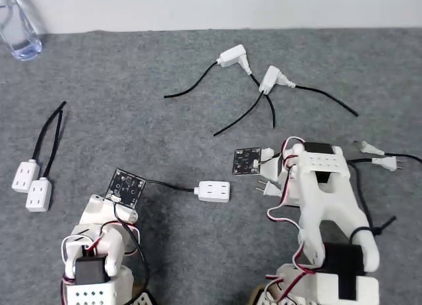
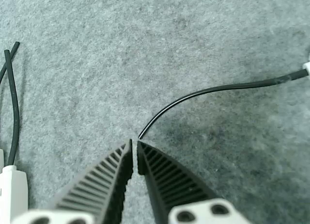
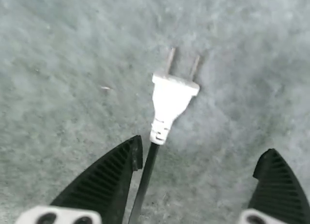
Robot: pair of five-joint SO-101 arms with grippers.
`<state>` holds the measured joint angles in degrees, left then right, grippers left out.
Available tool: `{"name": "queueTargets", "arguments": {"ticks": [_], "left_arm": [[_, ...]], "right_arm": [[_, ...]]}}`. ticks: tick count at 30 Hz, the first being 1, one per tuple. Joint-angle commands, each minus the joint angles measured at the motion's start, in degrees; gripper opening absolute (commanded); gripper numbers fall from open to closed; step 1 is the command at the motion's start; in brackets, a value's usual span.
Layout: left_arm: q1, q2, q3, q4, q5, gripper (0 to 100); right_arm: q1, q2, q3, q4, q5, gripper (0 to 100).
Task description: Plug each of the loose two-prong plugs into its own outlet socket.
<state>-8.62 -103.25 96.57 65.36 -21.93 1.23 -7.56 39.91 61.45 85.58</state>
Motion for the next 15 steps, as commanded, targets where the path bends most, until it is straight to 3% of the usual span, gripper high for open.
{"name": "queueTargets", "arguments": {"ticks": [1,15], "left_arm": [[0.26,-0.97,-0.22,0.26,-0.44,2],[0.26,-0.97,-0.22,0.26,-0.44,2]], "right_arm": [[-1.71,-0.13,-3.96,0.84,-0.79,35.7],[-4.88,3.56,-6.86,-3.56,-7.65,35.7]]}}
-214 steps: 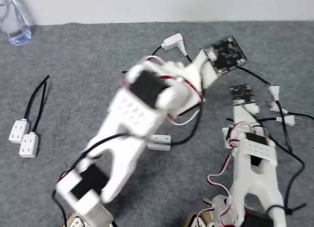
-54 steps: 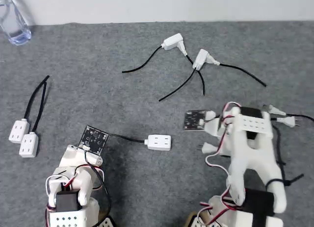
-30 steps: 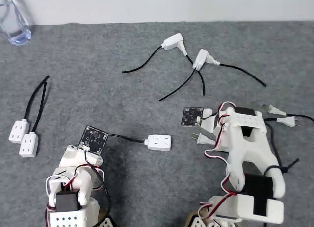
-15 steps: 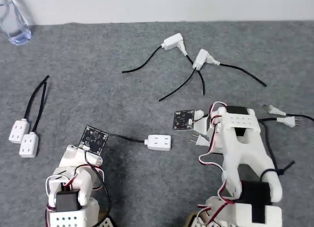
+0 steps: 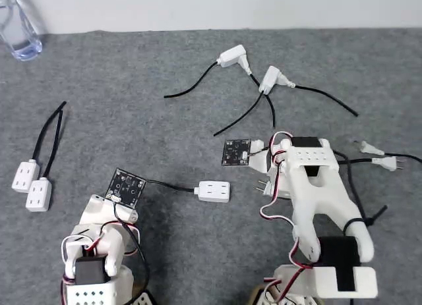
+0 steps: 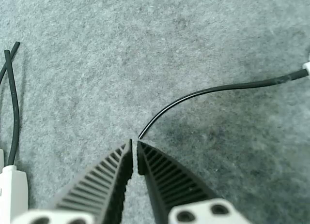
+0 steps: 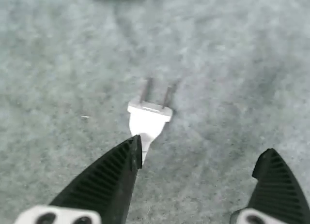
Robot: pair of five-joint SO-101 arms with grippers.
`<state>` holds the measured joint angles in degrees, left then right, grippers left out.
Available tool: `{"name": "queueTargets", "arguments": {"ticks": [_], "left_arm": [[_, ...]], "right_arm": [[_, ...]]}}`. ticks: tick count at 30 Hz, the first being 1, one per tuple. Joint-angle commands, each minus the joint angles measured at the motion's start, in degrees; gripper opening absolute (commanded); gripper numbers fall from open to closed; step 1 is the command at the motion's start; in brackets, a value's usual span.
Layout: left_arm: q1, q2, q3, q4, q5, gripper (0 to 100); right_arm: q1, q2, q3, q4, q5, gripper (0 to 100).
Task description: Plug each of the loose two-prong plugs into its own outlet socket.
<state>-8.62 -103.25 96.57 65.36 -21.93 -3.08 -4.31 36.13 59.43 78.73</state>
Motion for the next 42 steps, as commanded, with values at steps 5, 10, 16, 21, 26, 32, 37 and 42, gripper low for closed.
{"name": "queueTargets", "arguments": {"ticks": [5,10,16,21,26,32,37,42], "left_arm": [[0.26,-0.97,-0.22,0.18,-0.44,2],[0.26,-0.97,-0.22,0.18,-1.41,2],[0.26,-0.97,-0.22,0.35,-2.55,2],[0.26,-0.97,-0.22,0.44,-2.55,2],[0.26,-0.97,-0.22,0.53,-2.55,2],[0.26,-0.97,-0.22,0.53,-2.55,2],[0.26,-0.97,-0.22,0.53,-2.64,2],[0.26,-0.97,-0.22,0.53,-2.64,2]], "right_arm": [[-0.75,4.62,-3.34,-2.15,-2.73,35.7],[-1.45,6.37,-3.34,-3.30,-4.04,35.7],[-3.21,1.71,-3.34,-1.01,-4.31,35.7],[-4.35,-1.45,-3.34,2.51,-5.10,35.7],[-4.44,-1.45,-2.99,2.33,-7.03,35.7],[-4.18,-1.27,-2.81,2.33,-7.12,35.7],[-4.35,2.59,-2.81,2.24,-7.12,35.7],[-4.09,7.43,-3.25,0.66,-7.12,35.7]]}}
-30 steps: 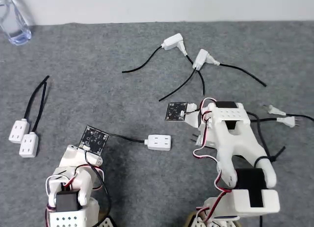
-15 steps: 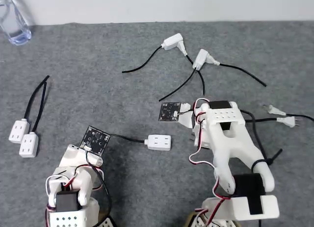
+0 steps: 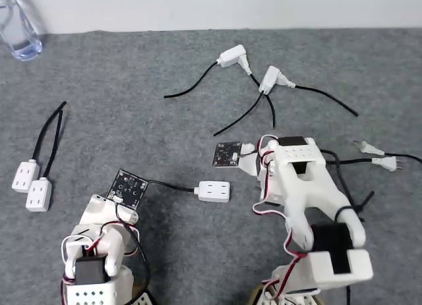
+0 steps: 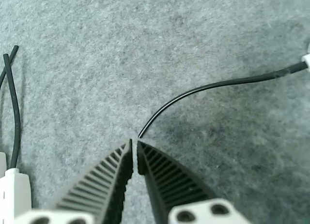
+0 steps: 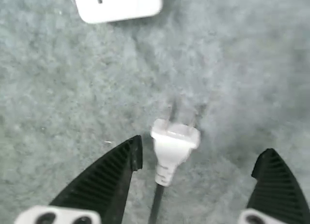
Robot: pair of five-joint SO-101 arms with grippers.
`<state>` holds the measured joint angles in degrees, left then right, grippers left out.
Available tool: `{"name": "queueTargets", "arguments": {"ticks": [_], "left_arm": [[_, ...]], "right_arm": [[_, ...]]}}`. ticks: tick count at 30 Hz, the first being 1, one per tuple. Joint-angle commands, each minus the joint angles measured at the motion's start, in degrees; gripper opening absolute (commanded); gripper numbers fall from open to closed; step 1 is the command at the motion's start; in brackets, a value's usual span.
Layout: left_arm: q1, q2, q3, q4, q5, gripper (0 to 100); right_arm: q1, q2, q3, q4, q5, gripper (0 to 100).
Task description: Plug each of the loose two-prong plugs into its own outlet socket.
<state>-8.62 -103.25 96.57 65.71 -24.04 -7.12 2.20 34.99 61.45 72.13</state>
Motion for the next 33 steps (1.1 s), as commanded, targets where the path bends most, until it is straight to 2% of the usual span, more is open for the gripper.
{"name": "queueTargets", "arguments": {"ticks": [1,18,21,26,33], "left_arm": [[0.26,-0.97,-0.22,0.18,-0.53,2],[0.26,-0.97,-0.22,0.18,-0.53,2],[0.26,-0.97,-0.22,0.18,-0.53,2],[0.26,-0.97,-0.22,0.18,-0.53,2],[0.26,-0.97,-0.22,0.18,-0.53,2]], "right_arm": [[0.13,1.71,-2.11,-2.59,-0.53,35.7],[2.07,3.38,-3.69,-7.78,-2.20,35.6],[1.98,3.38,-3.60,-8.92,-6.51,31.7],[1.89,3.38,-3.60,-8.92,-7.91,20.8],[1.98,3.38,-3.69,-9.01,-7.91,19.3]]}}
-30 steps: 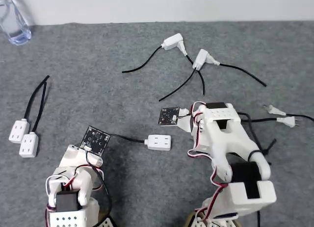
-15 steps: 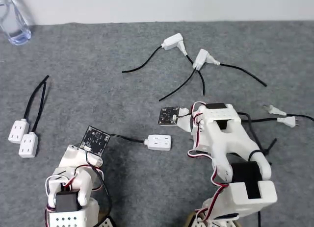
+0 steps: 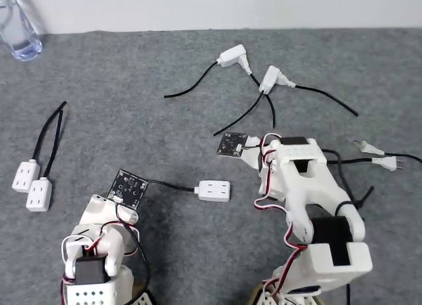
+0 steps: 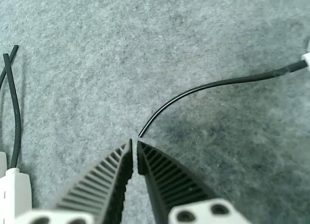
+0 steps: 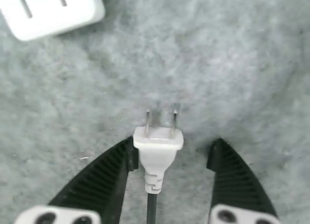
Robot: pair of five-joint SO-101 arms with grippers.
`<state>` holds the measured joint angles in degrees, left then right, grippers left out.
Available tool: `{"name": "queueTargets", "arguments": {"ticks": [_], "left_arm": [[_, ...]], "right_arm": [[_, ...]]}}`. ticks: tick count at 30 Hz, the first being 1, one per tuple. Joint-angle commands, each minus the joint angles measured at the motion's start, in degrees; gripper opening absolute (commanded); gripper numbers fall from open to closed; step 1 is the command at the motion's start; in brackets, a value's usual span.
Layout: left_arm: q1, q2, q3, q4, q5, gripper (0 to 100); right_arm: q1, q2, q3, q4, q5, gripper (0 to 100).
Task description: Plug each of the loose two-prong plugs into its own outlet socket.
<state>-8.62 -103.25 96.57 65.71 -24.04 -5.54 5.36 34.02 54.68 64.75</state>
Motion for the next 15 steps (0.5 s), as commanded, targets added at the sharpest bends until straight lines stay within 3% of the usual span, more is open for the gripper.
{"name": "queueTargets", "arguments": {"ticks": [1,3,7,15], "left_arm": [[0.26,-0.97,-0.22,0.18,-0.53,2],[0.26,-0.97,-0.22,0.18,-0.53,2],[0.26,-0.97,-0.22,0.18,-0.53,2],[0.26,-0.97,-0.22,0.18,-0.53,2]], "right_arm": [[0.40,0.22,-2.73,-2.24,-0.44,19.2],[0.40,0.22,-2.73,-2.24,-0.35,16.4],[0.57,0.22,-2.73,-2.86,-0.44,0.0],[0.31,-0.40,-2.73,-2.51,-0.44,0.9]]}}
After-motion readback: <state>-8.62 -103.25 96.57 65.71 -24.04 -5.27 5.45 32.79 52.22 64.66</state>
